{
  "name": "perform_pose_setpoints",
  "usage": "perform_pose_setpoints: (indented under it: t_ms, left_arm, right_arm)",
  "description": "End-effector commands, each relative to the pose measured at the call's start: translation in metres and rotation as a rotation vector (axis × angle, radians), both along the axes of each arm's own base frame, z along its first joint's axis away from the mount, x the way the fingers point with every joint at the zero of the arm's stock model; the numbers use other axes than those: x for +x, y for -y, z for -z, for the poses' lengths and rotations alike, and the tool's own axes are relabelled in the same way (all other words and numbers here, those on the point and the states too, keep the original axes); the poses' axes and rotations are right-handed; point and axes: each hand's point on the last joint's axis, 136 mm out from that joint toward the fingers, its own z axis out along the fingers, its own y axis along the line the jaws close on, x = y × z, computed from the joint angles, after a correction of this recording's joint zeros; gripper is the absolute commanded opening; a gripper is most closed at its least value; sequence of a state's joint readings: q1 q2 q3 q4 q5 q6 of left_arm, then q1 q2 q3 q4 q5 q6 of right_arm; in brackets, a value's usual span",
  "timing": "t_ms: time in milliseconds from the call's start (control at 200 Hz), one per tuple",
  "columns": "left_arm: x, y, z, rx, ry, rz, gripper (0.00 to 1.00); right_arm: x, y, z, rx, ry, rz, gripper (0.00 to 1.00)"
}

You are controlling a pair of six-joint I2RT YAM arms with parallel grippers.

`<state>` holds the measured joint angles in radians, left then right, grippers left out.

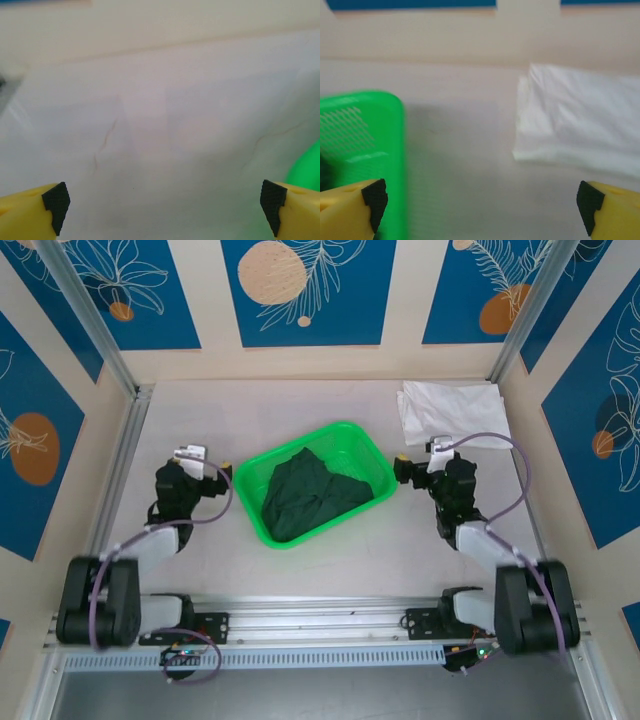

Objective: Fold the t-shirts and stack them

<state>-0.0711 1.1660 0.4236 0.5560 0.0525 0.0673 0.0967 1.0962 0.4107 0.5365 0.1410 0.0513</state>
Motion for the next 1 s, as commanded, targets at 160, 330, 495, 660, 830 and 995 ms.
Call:
perform_pose_setpoints:
  t_ms: [160, 330, 495, 660, 830, 995]
  left_arm:
    - [-0.028, 0.028, -0.14, -0.342, 0.179, 0.071, 1.0]
    - [-0.034, -0.016, -0.122, -0.63, -0.036, -0.3, 1.0]
    - [-0.032, 0.02, -0.115, -0.737, -0.101, -0.112, 1.0]
    - [-0.037, 0.098, -0.1, -0.642, -0.334, 0.116, 0.96]
    - [-0.06, 0.162, -0.044, -0.245, -0.619, 0.158, 0.91]
    - [-0.065, 0.195, 0.03, -0.032, -0.853, 0.134, 0.88]
  right_arm:
    - [-0.052, 0.035, -0.039, 0.407, -0.078, 0.292, 0.99]
    - [-0.068, 0.025, -0.033, 0.583, -0.199, 0.258, 0.99]
    - [-0.077, 0.018, -0.017, 0.77, -0.304, 0.236, 0.99]
    - [-0.096, -0.003, 0.021, 0.703, -0.624, 0.258, 0.9]
    - [-0.119, -0.015, 0.055, 0.511, -0.937, 0.288, 0.75]
    - [-0.126, -0.035, 0.066, 0.457, -1.012, 0.24, 0.69]
